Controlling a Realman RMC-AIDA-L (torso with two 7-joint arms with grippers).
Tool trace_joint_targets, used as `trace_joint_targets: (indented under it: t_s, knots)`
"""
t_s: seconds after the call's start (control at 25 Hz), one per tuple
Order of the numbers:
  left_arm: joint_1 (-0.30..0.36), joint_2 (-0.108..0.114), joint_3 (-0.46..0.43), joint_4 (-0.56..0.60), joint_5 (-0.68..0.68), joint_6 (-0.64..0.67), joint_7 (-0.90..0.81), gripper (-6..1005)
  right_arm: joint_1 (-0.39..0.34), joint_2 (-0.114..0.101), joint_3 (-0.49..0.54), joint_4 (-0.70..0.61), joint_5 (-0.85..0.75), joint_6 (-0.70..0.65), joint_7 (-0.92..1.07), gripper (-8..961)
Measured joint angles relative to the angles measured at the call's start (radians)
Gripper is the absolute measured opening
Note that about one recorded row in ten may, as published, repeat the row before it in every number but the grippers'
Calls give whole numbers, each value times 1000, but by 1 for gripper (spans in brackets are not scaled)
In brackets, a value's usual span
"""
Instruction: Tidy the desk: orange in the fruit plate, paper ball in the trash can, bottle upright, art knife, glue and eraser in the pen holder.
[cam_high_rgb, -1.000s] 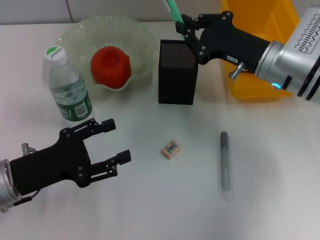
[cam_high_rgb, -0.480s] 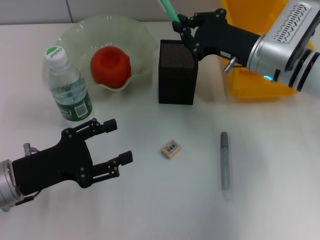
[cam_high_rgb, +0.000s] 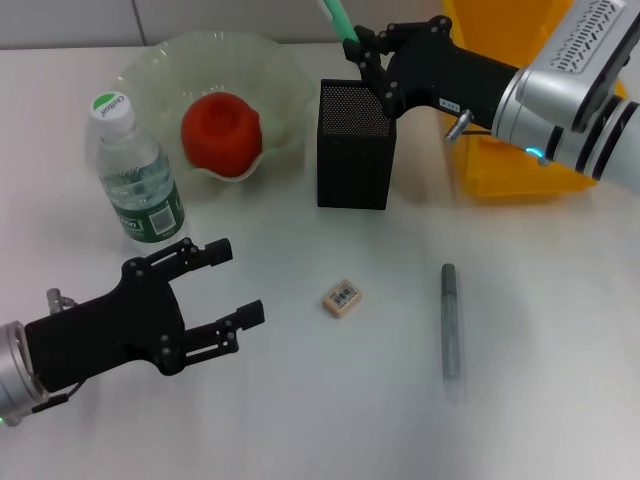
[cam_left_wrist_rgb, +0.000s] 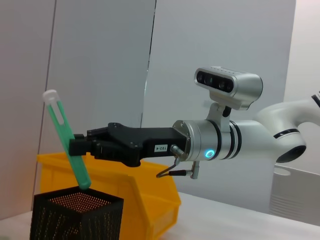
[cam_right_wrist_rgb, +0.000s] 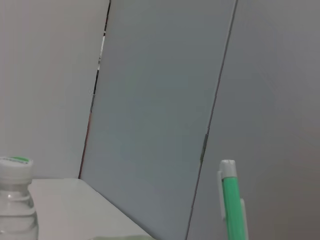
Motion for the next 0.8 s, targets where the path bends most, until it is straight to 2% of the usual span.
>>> trace_joint_targets:
  t_s: [0.8]
  knots:
    - [-5,2,8,-13,8,-75,-9,793,47,0,0,22,1,48,88,81]
